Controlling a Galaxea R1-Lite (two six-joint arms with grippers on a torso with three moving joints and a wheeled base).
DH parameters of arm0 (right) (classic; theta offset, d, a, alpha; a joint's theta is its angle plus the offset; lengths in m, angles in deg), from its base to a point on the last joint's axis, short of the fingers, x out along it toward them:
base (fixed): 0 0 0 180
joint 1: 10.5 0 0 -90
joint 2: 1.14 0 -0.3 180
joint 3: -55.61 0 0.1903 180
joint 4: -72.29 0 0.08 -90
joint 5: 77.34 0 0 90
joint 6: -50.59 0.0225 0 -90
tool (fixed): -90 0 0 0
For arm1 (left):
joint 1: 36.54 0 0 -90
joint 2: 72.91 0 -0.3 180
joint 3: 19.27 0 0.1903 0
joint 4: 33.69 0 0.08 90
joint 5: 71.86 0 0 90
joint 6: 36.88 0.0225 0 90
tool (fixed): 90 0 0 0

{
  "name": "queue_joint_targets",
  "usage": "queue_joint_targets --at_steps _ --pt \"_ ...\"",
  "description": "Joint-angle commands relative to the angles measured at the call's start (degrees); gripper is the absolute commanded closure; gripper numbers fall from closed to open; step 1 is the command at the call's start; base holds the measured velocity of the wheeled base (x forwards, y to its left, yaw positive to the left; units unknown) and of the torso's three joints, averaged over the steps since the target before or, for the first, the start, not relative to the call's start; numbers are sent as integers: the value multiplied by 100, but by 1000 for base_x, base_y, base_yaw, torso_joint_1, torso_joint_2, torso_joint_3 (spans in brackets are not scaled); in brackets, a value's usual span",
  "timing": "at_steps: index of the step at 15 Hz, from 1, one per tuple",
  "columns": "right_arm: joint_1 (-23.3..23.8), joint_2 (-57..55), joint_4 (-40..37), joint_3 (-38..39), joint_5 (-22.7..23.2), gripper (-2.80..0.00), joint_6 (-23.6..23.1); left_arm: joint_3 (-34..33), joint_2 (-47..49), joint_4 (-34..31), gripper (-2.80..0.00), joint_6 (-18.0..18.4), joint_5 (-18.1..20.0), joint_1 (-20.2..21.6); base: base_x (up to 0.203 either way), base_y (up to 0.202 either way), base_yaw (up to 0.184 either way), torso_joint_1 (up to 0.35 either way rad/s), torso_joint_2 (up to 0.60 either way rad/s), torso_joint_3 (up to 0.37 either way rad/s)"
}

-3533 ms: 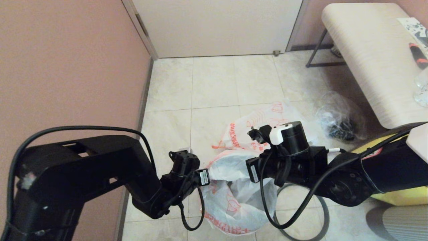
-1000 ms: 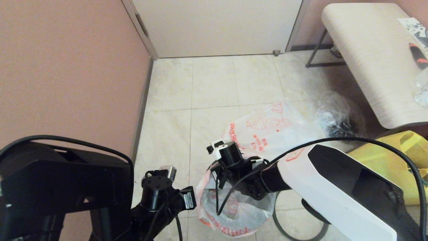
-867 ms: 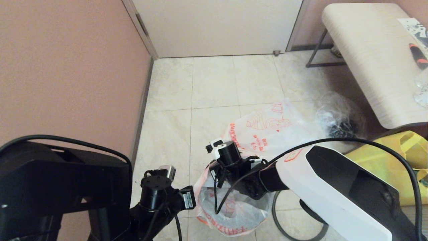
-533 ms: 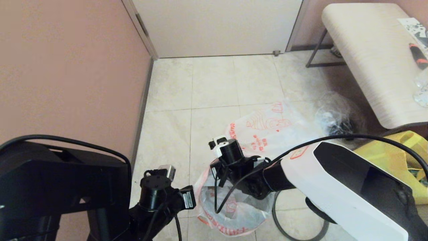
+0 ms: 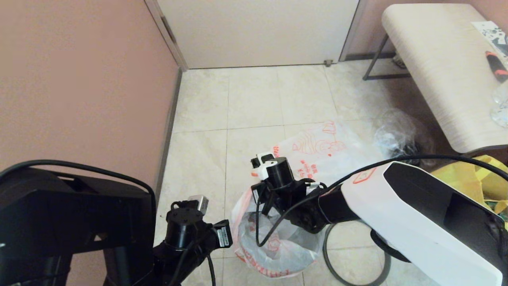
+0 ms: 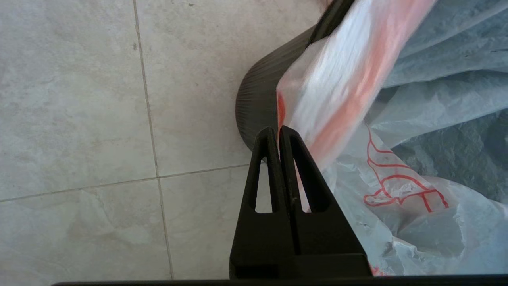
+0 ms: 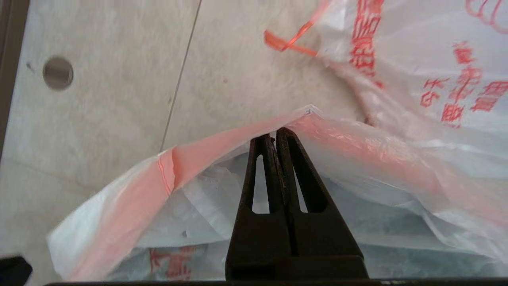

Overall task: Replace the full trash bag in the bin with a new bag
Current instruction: Put the new garbage bag on the trash can

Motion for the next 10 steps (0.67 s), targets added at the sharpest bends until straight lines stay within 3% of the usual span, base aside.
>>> queue_joint_targets --at_steps 1,4,7,10 --pt "37 13 23 -33 -10 0 -4 -2 7 45 0 -15 8 0 0 0 0 0 0 0" --pt "147 -135 23 -350 -7 0 -91 -10 7 45 0 -15 19 0 0 0 0 0 0 0" --pt "296 -620 -155 -1134 18 0 -494 -2 7 45 0 -15 27 0 0 0 0 0 0 0" --pt "335 -900 -1080 -1516 363 0 -622 16 7 43 0 -15 27 0 0 0 0 0 0 0"
